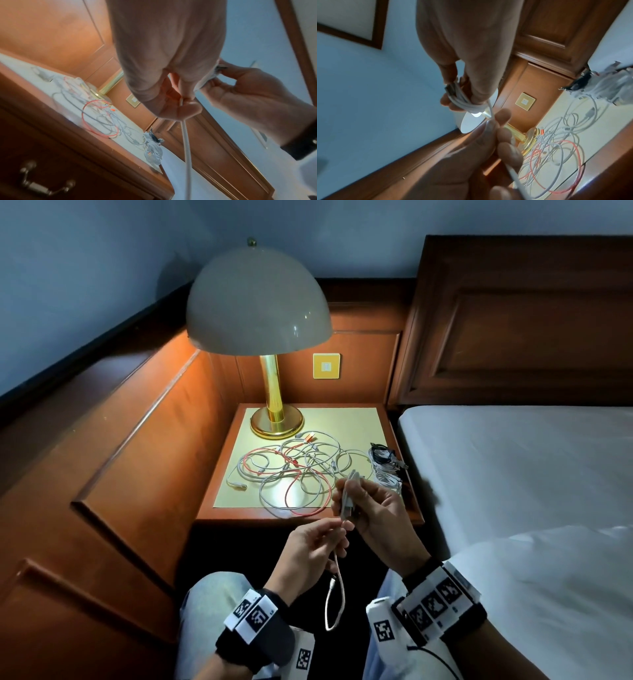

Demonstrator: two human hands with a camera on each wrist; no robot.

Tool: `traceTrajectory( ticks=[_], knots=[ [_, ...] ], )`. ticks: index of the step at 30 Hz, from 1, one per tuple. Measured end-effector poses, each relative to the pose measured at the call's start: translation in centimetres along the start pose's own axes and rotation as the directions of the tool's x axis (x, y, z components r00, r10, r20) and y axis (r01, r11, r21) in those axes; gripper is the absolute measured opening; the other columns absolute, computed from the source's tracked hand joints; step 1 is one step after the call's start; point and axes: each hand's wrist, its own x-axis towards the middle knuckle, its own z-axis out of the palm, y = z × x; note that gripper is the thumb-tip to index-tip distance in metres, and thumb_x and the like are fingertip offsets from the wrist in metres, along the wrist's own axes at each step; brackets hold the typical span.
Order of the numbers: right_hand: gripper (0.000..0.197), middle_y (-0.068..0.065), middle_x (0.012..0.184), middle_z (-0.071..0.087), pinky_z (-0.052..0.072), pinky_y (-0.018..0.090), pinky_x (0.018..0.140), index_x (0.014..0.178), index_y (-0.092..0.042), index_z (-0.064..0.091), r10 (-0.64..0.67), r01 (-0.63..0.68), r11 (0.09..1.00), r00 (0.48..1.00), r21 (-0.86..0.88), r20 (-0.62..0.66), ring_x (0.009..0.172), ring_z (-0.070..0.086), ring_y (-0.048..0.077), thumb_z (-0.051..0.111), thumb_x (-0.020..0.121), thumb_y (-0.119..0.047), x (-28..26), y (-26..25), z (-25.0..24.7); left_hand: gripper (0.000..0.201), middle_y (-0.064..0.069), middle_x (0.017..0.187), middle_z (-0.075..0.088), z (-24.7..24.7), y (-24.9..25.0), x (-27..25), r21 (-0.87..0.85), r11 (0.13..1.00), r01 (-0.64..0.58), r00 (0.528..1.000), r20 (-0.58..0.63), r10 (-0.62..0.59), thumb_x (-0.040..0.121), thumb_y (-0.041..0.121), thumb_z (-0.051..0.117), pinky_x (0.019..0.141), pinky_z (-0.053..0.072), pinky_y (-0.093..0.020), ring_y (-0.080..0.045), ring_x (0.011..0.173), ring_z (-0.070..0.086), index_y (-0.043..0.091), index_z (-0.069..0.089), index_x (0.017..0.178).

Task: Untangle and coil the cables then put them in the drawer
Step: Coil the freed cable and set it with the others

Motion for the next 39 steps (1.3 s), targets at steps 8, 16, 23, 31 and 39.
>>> traceTrajectory(
  ticks=[8,16,23,31,39],
  knots=[
    [0.017,-0.002,0.078,0.068,0.058,0.036,0.068,0.089,-0.012,0.064,-0.250,0.301,0.456,0.947,-0.838,0.204,0.073,0.067,0.014,0.062,0.100,-0.024,1.5,0.4,-1.6,0.011,-0.004,0.073,0.068,-0.6,0.2,0.5,0.342,0.928,-0.150,0.989,0.056,0.139,0.097,0.010,0.065,0.064,0.052,-0.031,-0.013,0.061,0.059,0.013,0.074,0.092],
    [0.030,-0.002,0.068,0.061,0.048,0.035,0.064,0.070,-0.022,0.059,0.083,0.105,0.462,0.983,-0.881,0.161,0.065,0.057,0.009,0.061,0.099,-0.029,1.0,1.3,-3.7,0.012,0.007,0.084,0.072,-3.3,1.1,1.0,0.635,0.638,-0.436,0.878,0.143,0.457,0.088,0.005,0.067,0.072,0.055,-0.027,-0.009,0.076,0.067,0.015,0.072,0.093],
    [0.035,0.018,0.083,0.065,0.051,0.025,0.066,0.099,0.018,0.060,0.403,-0.225,0.797,0.890,-0.561,0.216,0.070,0.064,0.025,0.059,0.101,-0.017,0.2,0.3,-3.5,0.011,0.006,0.091,0.074,-3.6,1.8,1.4,0.448,0.819,-0.358,0.921,0.027,0.388,0.086,0.006,0.075,0.079,0.056,-0.028,-0.011,0.087,0.071,0.012,0.073,0.095],
    [0.021,0.016,0.080,0.057,0.052,0.027,0.063,0.103,0.007,0.062,0.420,-0.417,0.905,0.854,-0.081,0.307,0.064,0.059,0.021,0.058,0.096,-0.013,0.3,-0.3,-2.5,0.031,-0.027,0.110,0.070,-2.6,3.0,1.3,-0.277,0.959,0.055,0.993,0.114,-0.024,0.091,0.013,0.064,0.096,0.056,-0.045,-0.034,0.100,0.068,0.000,0.071,0.118],
    [0.021,0.014,0.090,0.063,0.055,0.030,0.069,0.110,-0.004,0.066,0.305,-0.285,0.936,0.950,-0.208,0.071,0.077,0.062,0.019,0.065,0.096,-0.020,-0.4,0.1,-2.6,0.030,-0.025,0.107,0.073,-2.4,3.0,1.2,-0.250,0.968,0.013,1.000,-0.019,-0.019,0.084,0.013,0.072,0.089,0.059,-0.041,-0.032,0.095,0.071,-0.002,0.074,0.110]
  ],
)
